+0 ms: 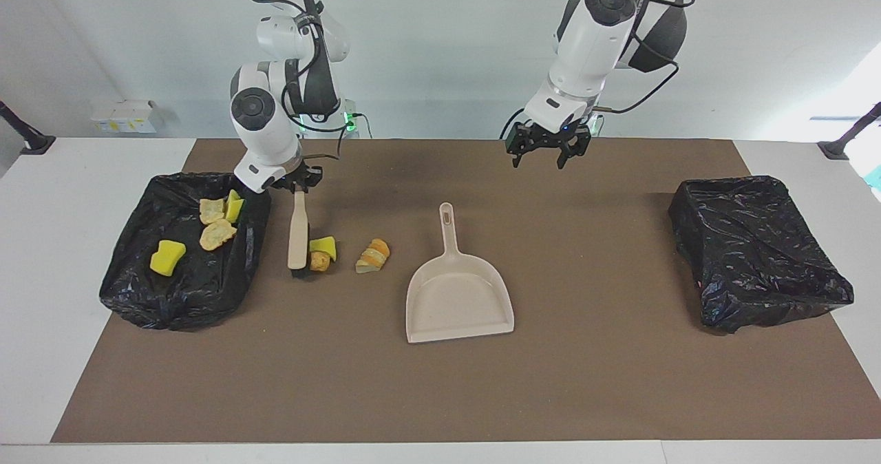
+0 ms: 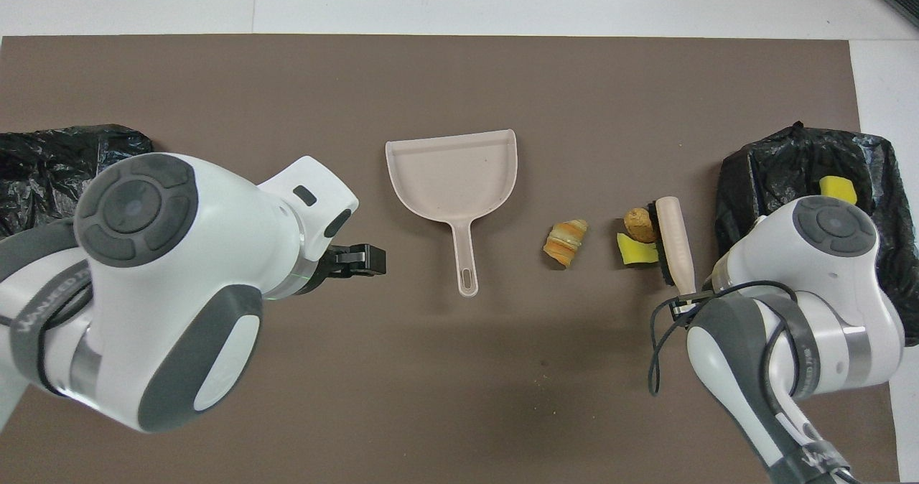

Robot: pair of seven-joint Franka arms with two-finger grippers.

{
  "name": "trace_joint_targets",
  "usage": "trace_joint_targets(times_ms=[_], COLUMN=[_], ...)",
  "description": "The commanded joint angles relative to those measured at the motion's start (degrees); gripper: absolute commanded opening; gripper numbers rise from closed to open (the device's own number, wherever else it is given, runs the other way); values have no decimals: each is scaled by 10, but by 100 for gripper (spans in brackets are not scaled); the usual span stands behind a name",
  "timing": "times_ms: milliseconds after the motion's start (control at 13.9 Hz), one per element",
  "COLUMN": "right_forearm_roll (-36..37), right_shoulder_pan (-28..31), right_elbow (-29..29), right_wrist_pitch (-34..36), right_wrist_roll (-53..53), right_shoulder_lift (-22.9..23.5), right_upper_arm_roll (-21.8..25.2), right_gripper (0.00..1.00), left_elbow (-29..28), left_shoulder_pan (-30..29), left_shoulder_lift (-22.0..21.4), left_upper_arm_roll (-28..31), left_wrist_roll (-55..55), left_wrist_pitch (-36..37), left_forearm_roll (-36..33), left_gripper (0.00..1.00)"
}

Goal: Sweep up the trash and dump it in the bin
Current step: 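Grasp the dustpan handle with the left gripper and lift the dustpan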

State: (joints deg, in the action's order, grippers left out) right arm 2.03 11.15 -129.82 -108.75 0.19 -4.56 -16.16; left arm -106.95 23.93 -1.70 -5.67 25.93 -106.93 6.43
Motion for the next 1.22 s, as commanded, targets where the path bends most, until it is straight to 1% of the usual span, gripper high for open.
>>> trace_joint_targets(times_ms=[0, 144, 359, 431, 646, 718, 790, 1005, 1149], right_forearm_roll=[9, 9, 14, 18, 18, 18, 18, 18, 18], right_shoulder_pan=[7, 8, 15, 24, 31, 37, 37, 36, 36], right_elbow=[17, 50, 45, 34, -4, -14, -15, -17, -16], right_wrist_pitch=[8, 48, 35, 20, -21, -34, -35, -36, -37], right_wrist_roll=[-12, -13, -24, -40, -53, -55, -58, -62, -63], right_shoulder_lift=[-10, -7, -7, -10, -8, -9, -9, -10, -10], right_upper_arm_roll=[-10, -10, -8, -8, -8, -9, -9, -11, -11], right_gripper=[0, 0, 0, 0, 0, 0, 0, 0, 0], left_elbow=[3, 23, 66, 83, 79, 81, 83, 78, 78], left_shoulder_pan=[16, 28, 50, 54, 65, 68, 69, 89, 92], left_shoulder_lift=[21, 55, 115, 134, 148, 159, 171, 178, 192], left_upper_arm_roll=[10, 10, 10, 10, 10, 10, 10, 10, 9], left_wrist_roll=[10, 18, 45, 47, 47, 47, 47, 48, 48], left_wrist_pitch=[-41, -52, -69, -69, -98, -106, -117, -136, -153], left_forearm_roll=[6, 6, 5, 4, 5, 5, 5, 6, 6], left_gripper=[100, 100, 100, 100, 100, 100, 100, 100, 100])
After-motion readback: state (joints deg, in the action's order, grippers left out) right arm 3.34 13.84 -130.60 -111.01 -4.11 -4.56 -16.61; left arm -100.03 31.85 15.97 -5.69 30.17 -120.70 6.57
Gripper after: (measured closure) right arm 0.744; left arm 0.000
